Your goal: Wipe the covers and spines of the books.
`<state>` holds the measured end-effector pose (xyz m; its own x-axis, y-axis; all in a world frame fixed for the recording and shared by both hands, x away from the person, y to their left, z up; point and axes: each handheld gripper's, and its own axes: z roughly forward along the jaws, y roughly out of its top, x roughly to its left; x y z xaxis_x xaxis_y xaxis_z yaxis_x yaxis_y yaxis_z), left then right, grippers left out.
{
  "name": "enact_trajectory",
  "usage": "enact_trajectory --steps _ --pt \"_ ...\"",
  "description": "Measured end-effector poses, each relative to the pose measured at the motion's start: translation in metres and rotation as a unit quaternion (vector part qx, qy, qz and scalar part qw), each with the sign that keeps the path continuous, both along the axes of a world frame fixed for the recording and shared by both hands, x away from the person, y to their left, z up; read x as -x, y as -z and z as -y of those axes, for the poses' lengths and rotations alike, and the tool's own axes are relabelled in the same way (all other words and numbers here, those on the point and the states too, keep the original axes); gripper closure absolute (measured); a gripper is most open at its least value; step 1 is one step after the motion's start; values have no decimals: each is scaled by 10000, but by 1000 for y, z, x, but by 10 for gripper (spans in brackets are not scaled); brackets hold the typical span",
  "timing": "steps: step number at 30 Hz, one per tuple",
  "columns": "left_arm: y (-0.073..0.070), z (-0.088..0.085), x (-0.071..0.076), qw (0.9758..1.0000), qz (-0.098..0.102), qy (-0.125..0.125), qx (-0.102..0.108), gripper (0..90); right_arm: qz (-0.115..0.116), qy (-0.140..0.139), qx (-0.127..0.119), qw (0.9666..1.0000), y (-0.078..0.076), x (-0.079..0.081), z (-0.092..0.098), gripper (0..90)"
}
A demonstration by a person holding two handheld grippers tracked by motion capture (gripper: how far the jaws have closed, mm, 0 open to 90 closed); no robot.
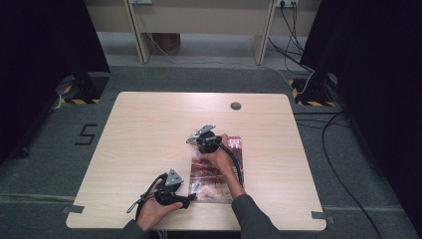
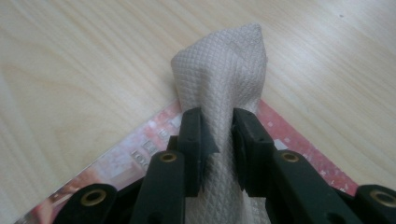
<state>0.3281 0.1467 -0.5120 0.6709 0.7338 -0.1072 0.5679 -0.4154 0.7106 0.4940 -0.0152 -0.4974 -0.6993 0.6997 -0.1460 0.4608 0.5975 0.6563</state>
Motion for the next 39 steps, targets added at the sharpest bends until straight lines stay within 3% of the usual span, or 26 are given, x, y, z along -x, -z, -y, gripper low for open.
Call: enact_trajectory --steps 6,13,18,23,25,26,28,30,33,36,39 --pt "0 0 0 10000 8 -14 9 255 -69 -78 -117 9999 1 5 5 733" --pt "0 0 1 10000 28 -35 13 253 -101 115 -125 9998 0 2 21 728" --pt "1 0 1 10000 26 -48 22 252 -50 460 -96 9989 0 -3 53 726" --pt "1 0 2 10000 28 -62 18 253 126 1127 -74 9935 1 -10 106 726" --pt "1 0 2 10000 33 -58 13 252 123 1242 -120 9921 1 -11 115 729" --pt "1 0 1 10000 29 -54 18 251 8 1362 -291 9903 1 -12 127 718" --pt "1 0 1 10000 28 -57 11 247 -16 1459 -380 9886 1 -12 135 719" --pt "1 0 1 10000 29 -57 9 242 -13 1466 -391 9884 1 -11 134 739" --pt "1 0 0 10000 22 -48 2 239 134 1257 19 9920 -1 -8 125 747" --pt "1 0 0 10000 25 -47 -3 237 173 1088 237 9936 -2 -3 115 749" --pt "1 0 1 10000 31 -60 -18 233 125 930 18 9956 0 2 110 751"
